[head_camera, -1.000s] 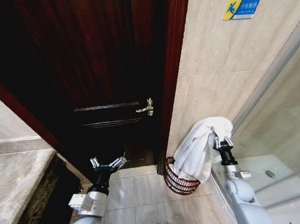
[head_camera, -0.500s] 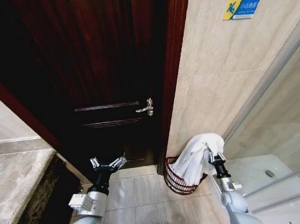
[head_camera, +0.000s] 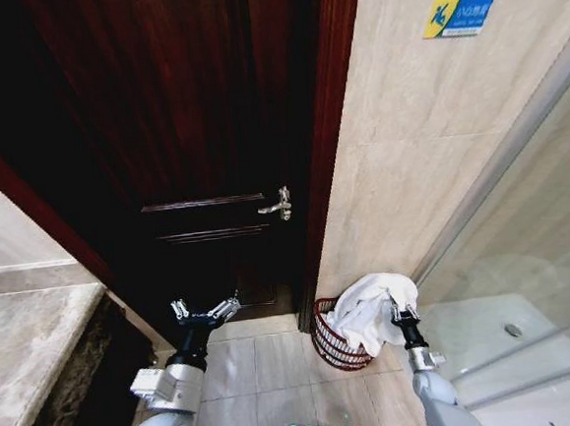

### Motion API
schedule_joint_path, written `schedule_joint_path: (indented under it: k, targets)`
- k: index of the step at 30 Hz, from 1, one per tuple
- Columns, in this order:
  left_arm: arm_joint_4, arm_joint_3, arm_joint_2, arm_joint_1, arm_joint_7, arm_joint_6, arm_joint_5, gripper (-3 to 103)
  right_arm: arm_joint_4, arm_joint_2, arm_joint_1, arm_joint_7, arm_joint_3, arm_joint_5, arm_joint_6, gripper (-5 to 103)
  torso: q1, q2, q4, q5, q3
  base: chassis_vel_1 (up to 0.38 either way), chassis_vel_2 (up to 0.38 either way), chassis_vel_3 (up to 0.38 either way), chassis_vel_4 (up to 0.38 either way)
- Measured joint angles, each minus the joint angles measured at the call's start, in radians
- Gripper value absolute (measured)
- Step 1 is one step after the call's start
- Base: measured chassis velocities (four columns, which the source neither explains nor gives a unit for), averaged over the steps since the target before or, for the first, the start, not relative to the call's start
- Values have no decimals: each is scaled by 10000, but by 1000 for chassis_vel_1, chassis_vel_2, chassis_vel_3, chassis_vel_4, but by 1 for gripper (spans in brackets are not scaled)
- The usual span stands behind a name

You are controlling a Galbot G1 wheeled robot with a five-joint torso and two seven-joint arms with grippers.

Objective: Discard the used towel into the hamper.

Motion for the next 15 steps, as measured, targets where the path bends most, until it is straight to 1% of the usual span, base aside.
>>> schedule_joint_path:
  k: [2, 5, 9, 11, 12, 13, 14, 15]
  targets:
    - [0, 0, 0, 0, 0, 0, 0, 100, -478, -56, 197, -324, -19, 11, 0, 14, 0, 0, 0, -1, 0, 0, 0, 0, 0]
    - [0, 0, 0, 0, 0, 0, 0, 100, -993, 2, 459, -510, -80, 38, -4, 14, 0, 0, 1, -1, 0, 0, 0, 0, 0]
    - [-1, 0, 0, 0, 0, 0, 0, 100, -1196, 103, 581, -821, -120, 21, -23, 14, 0, 0, 2, 1, 0, 0, 0, 0, 0]
    - [0, 0, 0, 0, 0, 0, 0, 100, -1261, 124, 620, -1056, -163, 26, -183, 14, 0, 0, 2, 0, 0, 0, 0, 0, 0]
    - [0, 0, 0, 0, 0, 0, 0, 100, -1430, 126, 706, -1319, -180, 61, -357, 14, 0, 0, 1, -3, 0, 0, 0, 0, 0]
    - [0, 0, 0, 0, 0, 0, 0, 100, -1755, 123, 866, -1843, -190, 273, -546, 14, 0, 0, 1, -2, 0, 0, 0, 0, 0]
    - [0, 0, 0, 0, 0, 0, 0, 100, -1920, 111, 966, -2118, -199, 374, -718, 14, 0, 0, 0, 5, 0, 0, 0, 0, 0]
    - [0, 0, 0, 0, 0, 0, 0, 100, -1920, 111, 966, -2118, -199, 374, -718, 14, 0, 0, 0, 5, 0, 0, 0, 0, 0]
